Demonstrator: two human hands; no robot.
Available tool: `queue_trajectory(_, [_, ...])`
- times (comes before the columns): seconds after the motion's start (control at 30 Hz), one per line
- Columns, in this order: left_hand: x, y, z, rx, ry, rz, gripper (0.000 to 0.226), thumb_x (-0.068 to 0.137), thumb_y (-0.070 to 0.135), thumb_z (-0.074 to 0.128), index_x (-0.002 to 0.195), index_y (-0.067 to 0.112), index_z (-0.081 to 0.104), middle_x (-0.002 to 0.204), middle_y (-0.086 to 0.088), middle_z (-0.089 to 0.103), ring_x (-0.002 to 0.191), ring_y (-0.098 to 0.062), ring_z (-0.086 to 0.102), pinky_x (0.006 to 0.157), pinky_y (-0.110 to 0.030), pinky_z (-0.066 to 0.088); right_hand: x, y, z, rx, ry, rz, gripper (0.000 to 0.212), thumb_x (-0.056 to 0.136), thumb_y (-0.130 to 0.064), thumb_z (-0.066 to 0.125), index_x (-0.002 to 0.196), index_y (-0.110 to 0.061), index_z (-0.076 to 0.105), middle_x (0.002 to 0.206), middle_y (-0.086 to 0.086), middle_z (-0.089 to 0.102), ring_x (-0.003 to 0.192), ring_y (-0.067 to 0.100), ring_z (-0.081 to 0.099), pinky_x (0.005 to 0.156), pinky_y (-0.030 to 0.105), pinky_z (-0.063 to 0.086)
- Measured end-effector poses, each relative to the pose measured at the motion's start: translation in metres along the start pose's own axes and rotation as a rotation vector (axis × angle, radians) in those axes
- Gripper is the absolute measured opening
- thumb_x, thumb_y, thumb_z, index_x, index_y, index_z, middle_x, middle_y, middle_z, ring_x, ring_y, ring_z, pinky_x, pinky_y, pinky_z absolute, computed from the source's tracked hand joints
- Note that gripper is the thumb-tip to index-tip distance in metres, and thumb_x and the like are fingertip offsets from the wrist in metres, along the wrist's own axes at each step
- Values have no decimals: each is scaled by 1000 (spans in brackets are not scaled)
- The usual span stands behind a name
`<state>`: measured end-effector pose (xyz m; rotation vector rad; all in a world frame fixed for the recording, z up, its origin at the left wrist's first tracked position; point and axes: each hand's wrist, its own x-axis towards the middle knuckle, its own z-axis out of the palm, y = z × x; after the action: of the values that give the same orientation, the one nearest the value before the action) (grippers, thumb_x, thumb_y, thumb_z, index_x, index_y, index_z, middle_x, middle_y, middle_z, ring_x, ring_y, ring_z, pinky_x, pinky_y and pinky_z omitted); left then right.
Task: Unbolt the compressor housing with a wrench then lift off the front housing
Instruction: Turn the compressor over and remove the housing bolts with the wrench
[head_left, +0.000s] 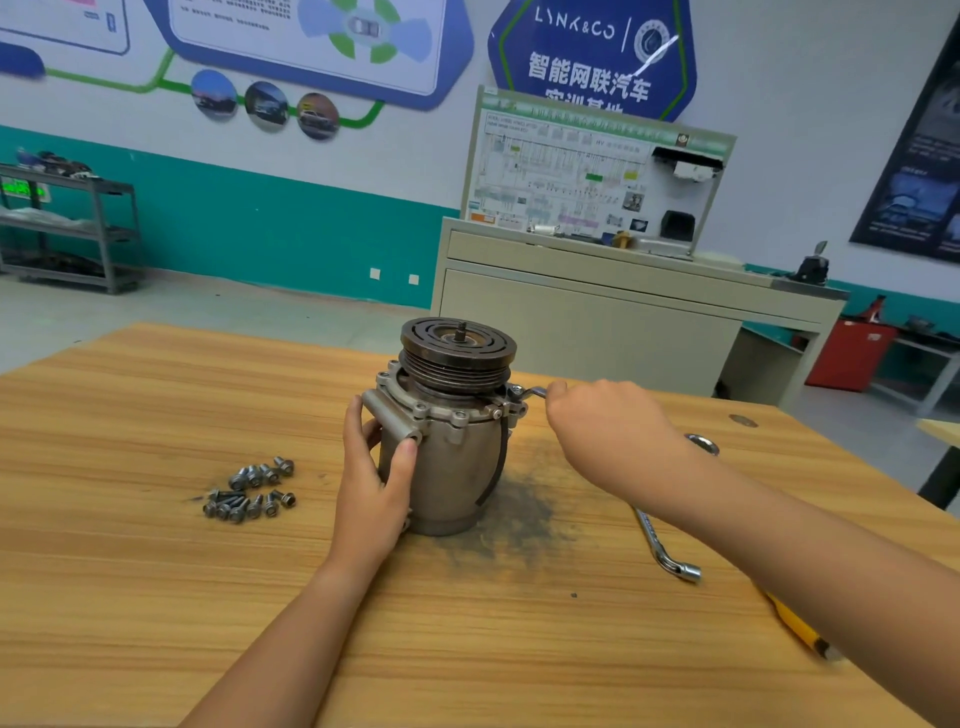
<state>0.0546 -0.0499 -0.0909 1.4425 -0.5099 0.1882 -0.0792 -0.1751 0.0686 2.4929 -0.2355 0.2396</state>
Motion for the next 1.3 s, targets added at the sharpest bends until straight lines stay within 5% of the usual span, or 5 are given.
queue_trajectory(0.4, [-1,5,1,-23,0,-10,77,77,58,43,145,43,9,131,21,38,122,-4,43,83,-16,36,39,35,19,-129,-115,-89,22,91,2,42,109,-4,53,66,1,42,59,18,47,50,25,37])
queue_trajectory(0.67, [0,6,-1,27,-1,12,85,72,68,41,146,42,7,135,21,36,124,-6,41,89,-25,36,85,18,62,195,504,-132,35,55,16,76,88,11,66,81,24,69,73,30,69,81,49,51])
queue_trajectory(0.77, [0,7,0,47,-2,13,80,77,60,41,146,40,7,133,20,37,122,-5,42,88,-24,35,84,16,70,345,444,-53,32,81,10,55,113,8,59,104,25,65,97,33,64,98,43,40])
queue_trajectory(0.97, [-2,9,0,43,4,0,79,78,56,41,147,38,7,131,20,37,120,-5,41,90,-25,33,38,25,71,735,414,297,26,100,-21,33,111,-5,50,64,1,51,54,19,49,46,29,27])
queue_trajectory(1.3, [-3,9,-1,-5,1,-25,64,78,55,43,132,58,8,130,24,38,120,-1,41,86,-16,34,1,16,46,292,67,132,22,97,-16,33,113,-14,47,64,-2,39,60,23,41,44,29,23])
